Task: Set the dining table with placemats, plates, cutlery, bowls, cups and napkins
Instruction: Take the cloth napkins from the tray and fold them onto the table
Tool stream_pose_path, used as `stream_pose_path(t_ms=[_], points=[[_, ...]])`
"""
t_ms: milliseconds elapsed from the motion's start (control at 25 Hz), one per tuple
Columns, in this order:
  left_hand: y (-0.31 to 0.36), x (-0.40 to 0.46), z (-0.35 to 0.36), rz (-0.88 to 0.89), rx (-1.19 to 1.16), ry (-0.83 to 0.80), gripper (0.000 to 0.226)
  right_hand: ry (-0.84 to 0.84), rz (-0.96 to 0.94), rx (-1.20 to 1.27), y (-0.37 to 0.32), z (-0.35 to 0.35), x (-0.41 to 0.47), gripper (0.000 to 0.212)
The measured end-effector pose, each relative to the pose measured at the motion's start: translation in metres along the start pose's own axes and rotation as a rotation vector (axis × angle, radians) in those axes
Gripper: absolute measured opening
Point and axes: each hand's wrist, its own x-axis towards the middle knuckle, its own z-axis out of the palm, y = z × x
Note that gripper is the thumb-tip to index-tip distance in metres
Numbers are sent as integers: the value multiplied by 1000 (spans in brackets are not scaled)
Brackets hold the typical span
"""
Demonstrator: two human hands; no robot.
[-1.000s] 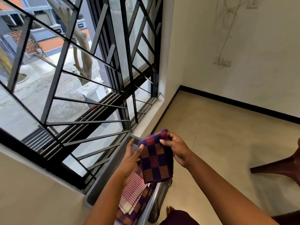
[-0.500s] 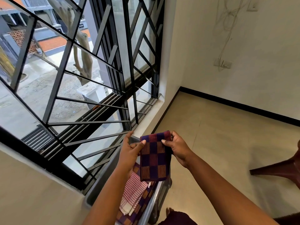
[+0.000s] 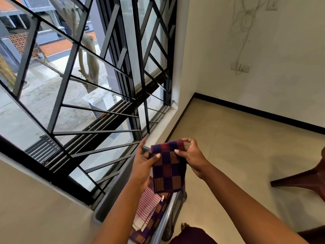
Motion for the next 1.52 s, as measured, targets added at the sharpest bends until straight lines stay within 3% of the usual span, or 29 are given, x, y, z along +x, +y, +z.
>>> stream_pose_path(t_ms=[120, 240, 320, 440, 520, 600, 640, 720, 800, 920, 1000, 1160, 1320, 1520], points=[[13, 3, 0, 120, 307, -48, 52, -48, -69, -113, -2, -2, -1, 64], [20, 14, -2, 239, 787, -50, 48, -96, -167, -382, -4, -6, 0, 56], [23, 21, 2, 314, 1084, -12, 44, -38, -237, -615, -7, -8, 0, 50], [28, 24, 13, 357, 1265, -5, 31, 85, -326, -889, -14, -8, 1, 27], [33, 26, 16, 384, 1287, -29, 19, 104, -324, -915, -16, -11, 0, 19], [36, 28, 15, 404, 1284, -71, 18, 52, -256, -713, -20, -17, -7, 21], [38, 27, 15, 370, 1200, -114, 19, -5, -200, -524, -21, -20, -14, 22], [42, 21, 22, 200, 821, -196, 23, -94, -127, -225, -23, -26, -26, 27], [41, 18, 31, 90, 542, -187, 25, -121, -101, -171, -18, -32, -35, 39], [25, 19, 46, 80, 378, -64, 21, -89, -89, -111, 1, -43, -44, 63], [7, 20, 57, 84, 282, 28, 16, -6, -88, -60, 16, -53, -52, 71], [-33, 19, 81, 31, 158, 50, 15, 281, -25, 37, 42, -71, -68, 30], [-71, 19, 121, -113, 319, -161, 22, 568, 11, 206, 48, -118, -97, 20], [-121, -17, 195, -70, 707, -492, 46, 917, -6, 201, 62, -197, -178, 21]])
